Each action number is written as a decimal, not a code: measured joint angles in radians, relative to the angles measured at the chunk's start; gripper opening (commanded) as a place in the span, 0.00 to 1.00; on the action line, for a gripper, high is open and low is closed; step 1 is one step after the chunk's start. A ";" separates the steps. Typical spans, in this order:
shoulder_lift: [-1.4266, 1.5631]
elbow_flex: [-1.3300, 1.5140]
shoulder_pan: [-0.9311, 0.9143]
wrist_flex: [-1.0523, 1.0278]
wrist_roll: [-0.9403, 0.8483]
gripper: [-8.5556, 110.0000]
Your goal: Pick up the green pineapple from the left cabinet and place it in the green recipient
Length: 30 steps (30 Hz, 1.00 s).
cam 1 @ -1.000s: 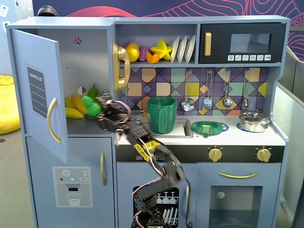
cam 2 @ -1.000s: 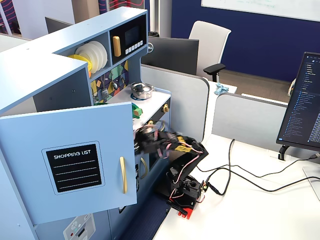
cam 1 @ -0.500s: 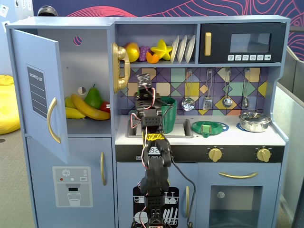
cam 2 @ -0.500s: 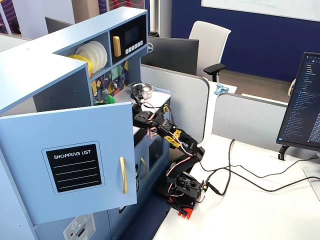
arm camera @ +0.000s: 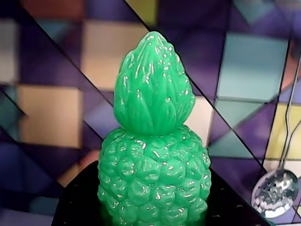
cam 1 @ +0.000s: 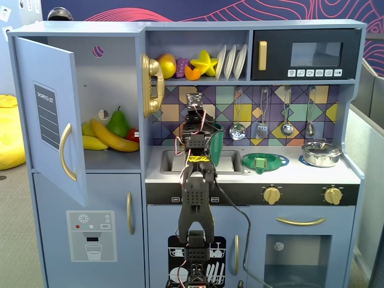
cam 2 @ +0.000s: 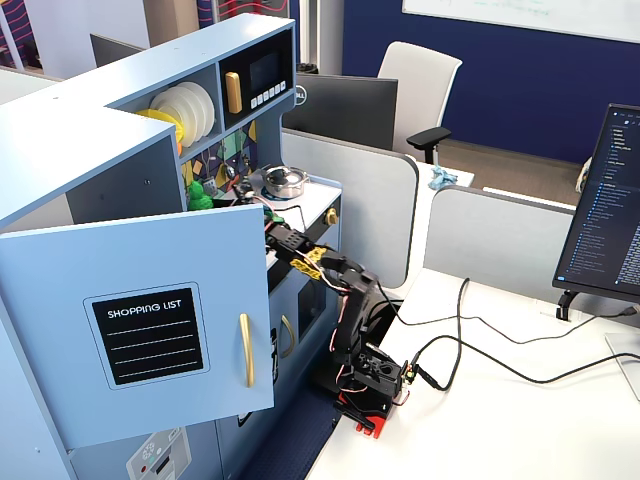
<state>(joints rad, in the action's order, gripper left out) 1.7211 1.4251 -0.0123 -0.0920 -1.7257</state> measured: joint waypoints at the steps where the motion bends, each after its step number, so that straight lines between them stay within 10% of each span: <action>1: -0.017 -0.011 0.000 0.000 0.000 0.14; 18: 0.021 0.071 -0.064 0.002 0.060 0.28; 30: 0.701 0.561 -0.038 -0.272 0.031 0.25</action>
<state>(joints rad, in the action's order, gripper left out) 2.4222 1.9865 -0.0506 -0.3636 -1.6950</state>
